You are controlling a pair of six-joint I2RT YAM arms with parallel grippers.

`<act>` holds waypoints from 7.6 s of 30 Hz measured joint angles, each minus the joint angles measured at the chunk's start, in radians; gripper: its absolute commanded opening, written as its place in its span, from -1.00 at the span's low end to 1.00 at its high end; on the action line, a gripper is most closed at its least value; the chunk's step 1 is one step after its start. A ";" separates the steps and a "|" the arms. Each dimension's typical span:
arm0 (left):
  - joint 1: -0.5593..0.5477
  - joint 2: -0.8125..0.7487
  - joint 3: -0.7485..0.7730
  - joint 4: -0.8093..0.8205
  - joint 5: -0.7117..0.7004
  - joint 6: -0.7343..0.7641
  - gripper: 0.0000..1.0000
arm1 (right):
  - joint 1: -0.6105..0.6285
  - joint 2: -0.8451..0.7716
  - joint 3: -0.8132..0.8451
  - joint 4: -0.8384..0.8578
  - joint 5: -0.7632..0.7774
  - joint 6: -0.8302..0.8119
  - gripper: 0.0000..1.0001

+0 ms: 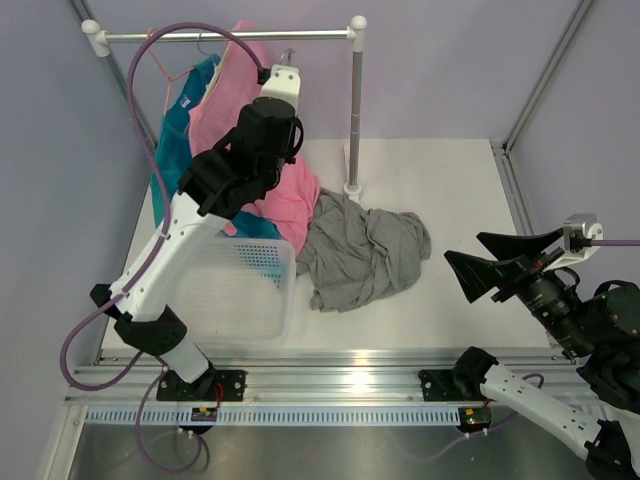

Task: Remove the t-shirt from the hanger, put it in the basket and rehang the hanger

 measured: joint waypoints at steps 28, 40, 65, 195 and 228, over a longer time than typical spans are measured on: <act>0.166 0.171 0.048 0.312 0.232 0.190 -1.00 | 0.000 -0.035 -0.021 -0.027 -0.045 0.028 0.99; 0.195 0.182 0.049 0.319 0.225 0.190 -1.00 | 0.000 -0.035 -0.028 -0.027 -0.056 0.028 0.99; 0.198 0.023 -0.222 0.364 0.386 0.180 0.98 | 0.000 -0.035 -0.032 -0.029 -0.064 0.027 0.99; -0.066 -0.626 -1.035 0.821 1.641 0.154 -1.00 | -0.029 0.727 0.551 0.151 -0.783 0.098 -1.00; -0.074 -1.042 -0.961 0.733 0.451 0.061 -1.00 | -0.028 0.681 0.059 0.323 -0.550 0.088 0.99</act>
